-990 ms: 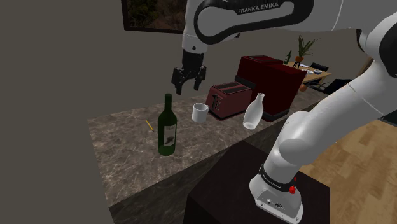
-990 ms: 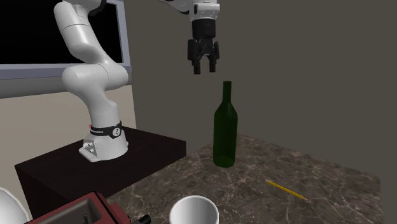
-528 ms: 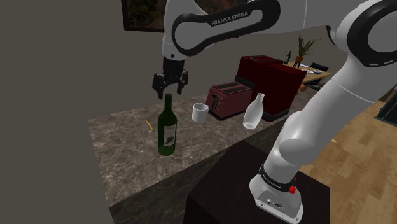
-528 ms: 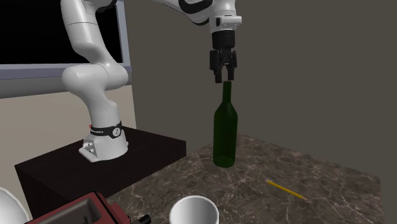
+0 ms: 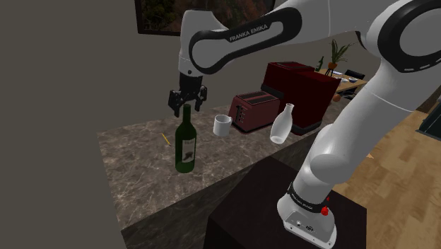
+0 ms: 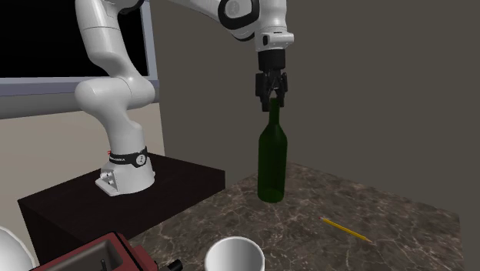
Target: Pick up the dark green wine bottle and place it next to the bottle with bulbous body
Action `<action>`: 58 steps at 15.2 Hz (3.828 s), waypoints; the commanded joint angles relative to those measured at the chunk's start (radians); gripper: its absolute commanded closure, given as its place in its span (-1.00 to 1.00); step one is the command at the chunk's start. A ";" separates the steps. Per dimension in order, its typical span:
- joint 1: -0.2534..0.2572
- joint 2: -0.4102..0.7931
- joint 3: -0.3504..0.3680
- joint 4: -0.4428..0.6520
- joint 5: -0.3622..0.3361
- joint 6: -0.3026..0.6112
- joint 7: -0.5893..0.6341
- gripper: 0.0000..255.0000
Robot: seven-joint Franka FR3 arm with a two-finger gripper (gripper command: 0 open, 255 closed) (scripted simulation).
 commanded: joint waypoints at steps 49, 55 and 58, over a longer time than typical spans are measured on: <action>-0.006 -0.018 -0.013 0.440 0.001 -0.457 -0.012 1.00; -0.007 0.006 -0.012 0.547 -0.005 -0.541 -0.010 1.00; -0.007 0.022 -0.011 0.606 -0.008 -0.584 -0.008 1.00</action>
